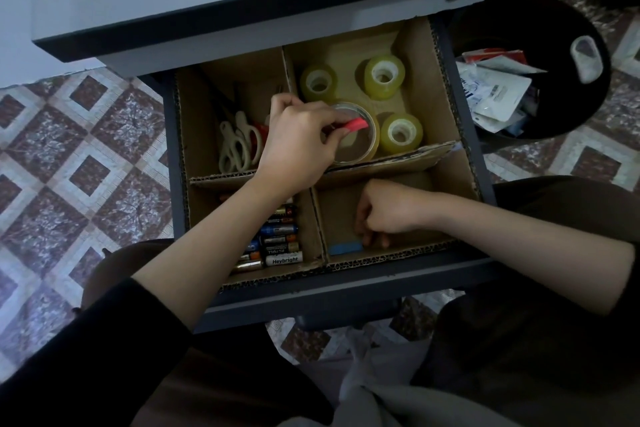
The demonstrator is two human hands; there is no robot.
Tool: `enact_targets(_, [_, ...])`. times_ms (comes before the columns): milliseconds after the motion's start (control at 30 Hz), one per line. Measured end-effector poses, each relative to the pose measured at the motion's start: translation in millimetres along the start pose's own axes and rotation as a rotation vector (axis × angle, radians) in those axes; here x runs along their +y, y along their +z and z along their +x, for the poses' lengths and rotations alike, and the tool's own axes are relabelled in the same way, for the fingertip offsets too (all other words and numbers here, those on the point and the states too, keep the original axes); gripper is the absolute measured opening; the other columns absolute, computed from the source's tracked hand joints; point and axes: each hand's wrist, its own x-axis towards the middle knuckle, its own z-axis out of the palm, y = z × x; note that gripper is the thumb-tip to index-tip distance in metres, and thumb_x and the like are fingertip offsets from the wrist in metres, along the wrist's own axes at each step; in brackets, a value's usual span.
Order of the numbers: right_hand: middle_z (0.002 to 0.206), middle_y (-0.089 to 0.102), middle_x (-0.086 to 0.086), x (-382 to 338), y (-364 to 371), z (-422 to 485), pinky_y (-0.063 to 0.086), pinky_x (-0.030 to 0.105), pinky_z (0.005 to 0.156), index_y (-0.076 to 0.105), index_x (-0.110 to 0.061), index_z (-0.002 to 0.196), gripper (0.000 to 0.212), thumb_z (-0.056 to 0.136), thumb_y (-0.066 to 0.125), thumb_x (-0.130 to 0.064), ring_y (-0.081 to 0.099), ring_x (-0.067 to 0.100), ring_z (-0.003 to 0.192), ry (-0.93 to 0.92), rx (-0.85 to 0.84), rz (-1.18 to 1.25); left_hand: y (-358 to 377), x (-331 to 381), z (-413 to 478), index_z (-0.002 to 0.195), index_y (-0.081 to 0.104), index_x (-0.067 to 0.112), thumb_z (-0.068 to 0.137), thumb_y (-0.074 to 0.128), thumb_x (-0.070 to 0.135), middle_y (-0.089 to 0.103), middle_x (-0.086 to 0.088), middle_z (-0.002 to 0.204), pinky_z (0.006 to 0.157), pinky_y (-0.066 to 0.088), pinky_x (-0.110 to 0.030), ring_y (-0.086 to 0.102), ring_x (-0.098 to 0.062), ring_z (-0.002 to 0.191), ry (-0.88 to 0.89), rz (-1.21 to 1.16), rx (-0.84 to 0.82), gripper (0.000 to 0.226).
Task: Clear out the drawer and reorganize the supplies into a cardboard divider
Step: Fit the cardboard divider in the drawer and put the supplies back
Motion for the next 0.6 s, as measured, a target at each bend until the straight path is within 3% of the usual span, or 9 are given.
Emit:
enact_targets(133, [0.092, 0.072, 0.013, 0, 1, 0, 0.048, 0.015, 0.051, 0.066, 0.002, 0.093, 0.02, 0.091, 0.047, -0.001, 0.055, 0.003, 0.042, -0.006, -0.004, -0.005, 0, 1, 0, 0.103, 0.071, 0.02, 0.085, 0.064, 0.025, 0.071, 0.005, 0.096, 0.077, 0.018, -0.023, 0.058, -0.02, 0.086, -0.003, 0.005, -0.01, 0.02])
enact_targets(333, [0.092, 0.072, 0.01, 3, -2, -8, 0.048, 0.015, 0.051, 0.069, 0.001, 0.099, 0.022, 0.091, 0.048, -0.002, 0.057, 0.009, 0.054, -0.028, 0.031, -0.034, -1, 2, 0, 0.103, 0.071, 0.019, 0.084, 0.065, 0.023, 0.071, 0.004, 0.096, 0.076, 0.017, -0.023, 0.057, -0.022, 0.086, -0.014, 0.016, -0.012, 0.02])
enact_targets(500, [0.097, 0.07, 0.01, -3, 3, -12, 0.048, 0.02, 0.059, 0.071, -0.004, 0.101, 0.021, 0.09, 0.053, -0.007, 0.06, 0.015, 0.075, -0.052, 0.076, -0.136, -3, 4, -1, 0.099, 0.072, 0.017, 0.083, 0.067, 0.02, 0.072, 0.002, 0.094, 0.077, 0.017, -0.022, 0.059, -0.019, 0.084, -0.025, -0.014, -0.01, 0.017])
enact_targets(600, [0.086, 0.072, 0.006, -6, -11, -30, 0.052, 0.023, 0.06, 0.073, -0.012, 0.087, 0.018, 0.089, 0.055, -0.008, 0.063, 0.014, 0.062, -0.093, 0.108, -0.165, -6, 6, 1, 0.101, 0.072, 0.015, 0.083, 0.067, 0.018, 0.071, 0.001, 0.095, 0.085, 0.023, -0.024, 0.058, -0.015, 0.085, -0.059, -0.076, -0.021, 0.018])
